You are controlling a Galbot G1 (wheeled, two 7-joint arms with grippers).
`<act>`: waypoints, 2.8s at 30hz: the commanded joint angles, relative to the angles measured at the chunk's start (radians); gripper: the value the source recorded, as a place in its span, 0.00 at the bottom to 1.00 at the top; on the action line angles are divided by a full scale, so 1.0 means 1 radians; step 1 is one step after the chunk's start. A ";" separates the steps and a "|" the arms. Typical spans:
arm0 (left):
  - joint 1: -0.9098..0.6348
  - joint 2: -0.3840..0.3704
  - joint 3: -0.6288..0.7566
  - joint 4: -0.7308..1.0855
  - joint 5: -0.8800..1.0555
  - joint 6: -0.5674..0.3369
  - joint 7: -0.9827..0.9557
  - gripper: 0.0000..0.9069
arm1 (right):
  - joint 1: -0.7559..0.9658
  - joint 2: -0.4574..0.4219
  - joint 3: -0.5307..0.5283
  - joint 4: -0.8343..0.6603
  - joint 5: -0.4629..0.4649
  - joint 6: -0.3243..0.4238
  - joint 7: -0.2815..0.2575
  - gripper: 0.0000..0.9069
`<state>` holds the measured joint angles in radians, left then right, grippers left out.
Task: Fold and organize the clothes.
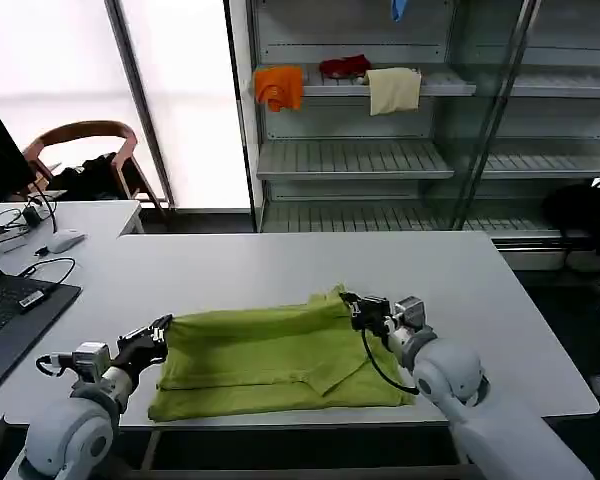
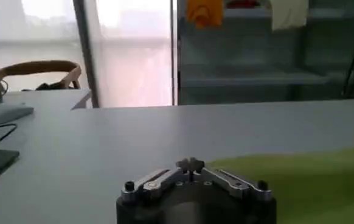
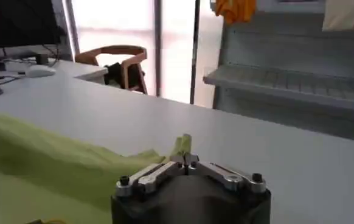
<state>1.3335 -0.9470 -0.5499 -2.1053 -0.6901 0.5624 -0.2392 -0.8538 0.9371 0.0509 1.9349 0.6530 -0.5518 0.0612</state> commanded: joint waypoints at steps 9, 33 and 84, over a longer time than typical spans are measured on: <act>0.166 -0.027 -0.007 -0.119 0.119 0.014 -0.029 0.00 | -0.242 -0.066 0.053 0.188 -0.011 0.007 0.004 0.00; 0.183 -0.051 0.056 -0.055 0.254 0.002 -0.032 0.04 | -0.307 -0.025 0.048 0.129 -0.048 0.088 0.206 0.33; 0.323 -0.390 0.018 -0.054 0.288 -0.381 -0.060 1.00 | -0.847 -0.014 0.486 0.178 -0.170 0.830 0.160 1.00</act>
<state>1.6660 -1.2441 -0.5721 -2.2461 -0.4175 0.2632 -0.2859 -1.5932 0.9202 0.4468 2.1430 0.4975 0.1154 0.2931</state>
